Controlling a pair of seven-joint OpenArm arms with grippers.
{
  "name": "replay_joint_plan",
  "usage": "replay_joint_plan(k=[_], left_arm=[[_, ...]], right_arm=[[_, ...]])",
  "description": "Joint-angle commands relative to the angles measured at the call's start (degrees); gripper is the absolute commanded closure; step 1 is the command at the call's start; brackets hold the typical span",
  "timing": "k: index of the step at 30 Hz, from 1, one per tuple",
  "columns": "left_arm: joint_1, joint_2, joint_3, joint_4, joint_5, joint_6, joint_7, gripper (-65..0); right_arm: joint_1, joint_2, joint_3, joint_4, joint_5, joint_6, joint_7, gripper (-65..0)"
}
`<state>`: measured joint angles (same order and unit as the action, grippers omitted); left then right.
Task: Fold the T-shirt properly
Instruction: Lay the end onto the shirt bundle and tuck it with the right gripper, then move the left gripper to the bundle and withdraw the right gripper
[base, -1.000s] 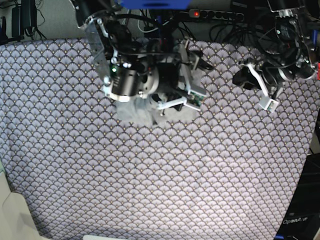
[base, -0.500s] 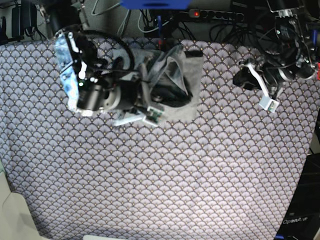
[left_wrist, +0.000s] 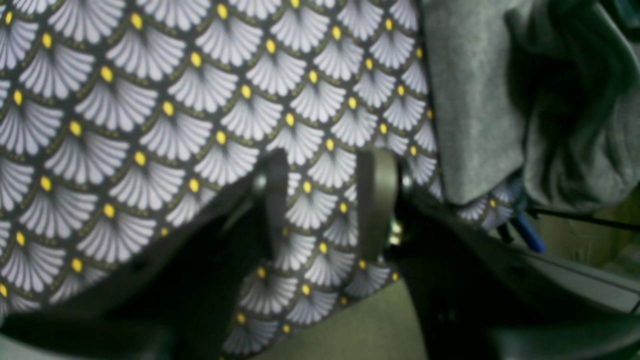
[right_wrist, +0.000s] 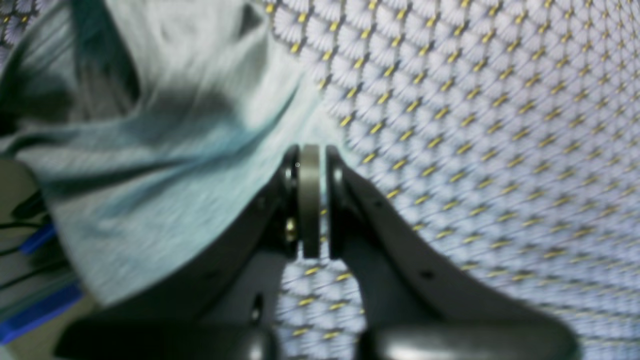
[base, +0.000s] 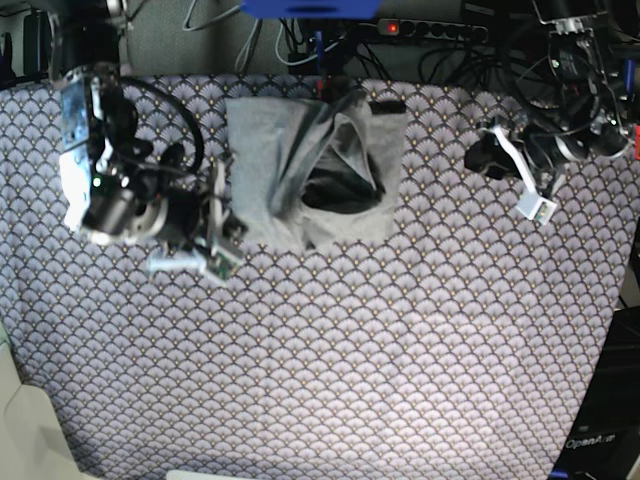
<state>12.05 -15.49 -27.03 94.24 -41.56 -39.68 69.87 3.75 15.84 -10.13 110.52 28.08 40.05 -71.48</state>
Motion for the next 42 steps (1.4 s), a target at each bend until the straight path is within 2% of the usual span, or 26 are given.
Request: replay_joint_plan(k=[1, 6, 14, 20, 26, 30, 34, 38, 42], left_arm=[[-0.41, -0.73, -0.36, 0.84, -1.03, -0.32, -0.9, -22.6], [-0.41, -0.73, -0.45, 0.84, -1.12, -0.32, -0.9, -22.6], [-0.41, -0.73, -0.53, 0.84, -1.12, -0.32, -0.9, -22.6], [-0.32, -1.09, -0.53, 0.84, -1.12, -0.32, -0.81, -22.6], [1.53, -1.35, -0.71, 1.54, -1.47, -0.32, -0.72, -22.6], [3.11, -1.35, -4.93, 1.54, -1.56, -0.32, -0.37, -22.6], [4.08, -1.44, -7.13, 1.54, -1.56, -0.32, -0.2, -22.6], [4.34, -1.44, -7.48, 1.54, -1.56, -0.32, -0.2, -22.6], [4.34, -0.73, -7.13, 2.86, -1.74, -0.32, -0.2, -22.6]], right_arm=[[-0.36, 0.21, -0.02, 0.65, 0.89, -0.05, 2.08, -0.3], [-4.32, -0.93, -0.11, 0.65, 0.89, -0.05, 6.56, -0.3], [-4.14, -2.34, -0.11, 0.47, 0.8, -0.05, 6.47, -0.3], [-2.12, -5.24, -1.08, -3.31, 0.8, -0.05, 6.65, -0.3], [4.65, -9.73, -11.19, -12.37, 0.8, -0.05, 10.6, -0.3], [10.45, -15.09, -18.57, -16.67, 0.8, -0.05, 10.6, -0.3], [13.79, -18.08, -22.09, -18.52, 0.8, -0.05, 10.96, -0.3], [14.76, -17.81, -21.56, -18.52, 0.8, -0.05, 10.69, -0.3], [14.23, -13.95, -21.12, -18.43, 0.8, -0.05, 10.6, -0.3]])
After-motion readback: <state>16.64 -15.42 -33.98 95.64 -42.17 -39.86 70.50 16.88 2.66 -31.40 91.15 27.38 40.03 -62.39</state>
